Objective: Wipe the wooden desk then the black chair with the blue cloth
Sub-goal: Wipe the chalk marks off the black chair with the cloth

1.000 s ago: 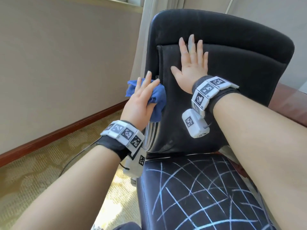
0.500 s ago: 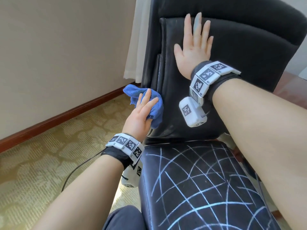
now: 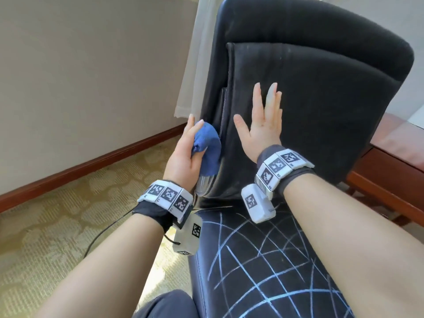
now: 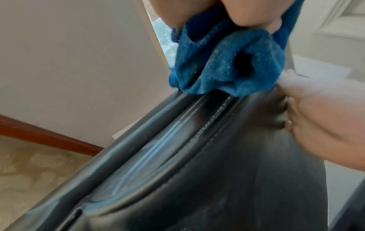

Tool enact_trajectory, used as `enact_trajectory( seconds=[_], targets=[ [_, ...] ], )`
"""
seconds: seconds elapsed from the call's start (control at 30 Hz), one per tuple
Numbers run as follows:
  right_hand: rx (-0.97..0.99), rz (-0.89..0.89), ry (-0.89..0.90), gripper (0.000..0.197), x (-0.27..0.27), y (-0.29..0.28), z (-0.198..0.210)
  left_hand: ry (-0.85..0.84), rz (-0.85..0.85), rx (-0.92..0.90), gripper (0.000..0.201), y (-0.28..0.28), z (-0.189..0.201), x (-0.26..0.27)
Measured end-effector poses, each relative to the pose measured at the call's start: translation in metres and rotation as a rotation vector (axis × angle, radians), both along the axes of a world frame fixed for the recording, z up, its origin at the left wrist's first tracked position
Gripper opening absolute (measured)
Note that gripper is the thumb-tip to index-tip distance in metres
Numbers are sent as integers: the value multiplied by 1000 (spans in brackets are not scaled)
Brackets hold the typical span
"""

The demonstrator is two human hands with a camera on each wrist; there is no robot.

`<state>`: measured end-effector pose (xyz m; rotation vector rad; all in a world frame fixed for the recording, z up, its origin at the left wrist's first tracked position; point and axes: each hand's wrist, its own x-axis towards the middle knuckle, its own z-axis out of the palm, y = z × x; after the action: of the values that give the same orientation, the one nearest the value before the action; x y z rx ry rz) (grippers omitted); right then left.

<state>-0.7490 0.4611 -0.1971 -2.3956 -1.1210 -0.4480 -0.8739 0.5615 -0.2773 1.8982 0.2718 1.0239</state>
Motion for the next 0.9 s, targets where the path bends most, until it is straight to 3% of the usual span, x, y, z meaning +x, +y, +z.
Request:
enact_trajectory(
  seconds=[0.17,0.43,0.5,0.57,0.63,0.7,0.8,0.9],
  targets=[
    [-31,-28,47,71,5,1,-17,-6,10,190,68,-9,-13,24],
    [57,-64,-9,65,10,14,-34,-37,-5,123,75,-7,-87,23],
    [107,-75,-8,64,8,17,-41,65,-25,-14,73,-12,-110,14],
    [149,-81,-1,63,7,20,-45,288,-24,-116,63,-13,-133,3],
    [179,-89,-4,63,7,22,-47,506,-74,-100,53,-11,-155,-2],
    [192,-96,-7,64,7,23,-48,571,-158,-65,37,-6,-165,-3],
    [200,-91,-6,64,8,22,-47,475,-116,-140,46,-1,-150,-7],
    [199,-86,-8,64,8,22,-48,245,28,-183,51,7,-112,-9]
  ],
)
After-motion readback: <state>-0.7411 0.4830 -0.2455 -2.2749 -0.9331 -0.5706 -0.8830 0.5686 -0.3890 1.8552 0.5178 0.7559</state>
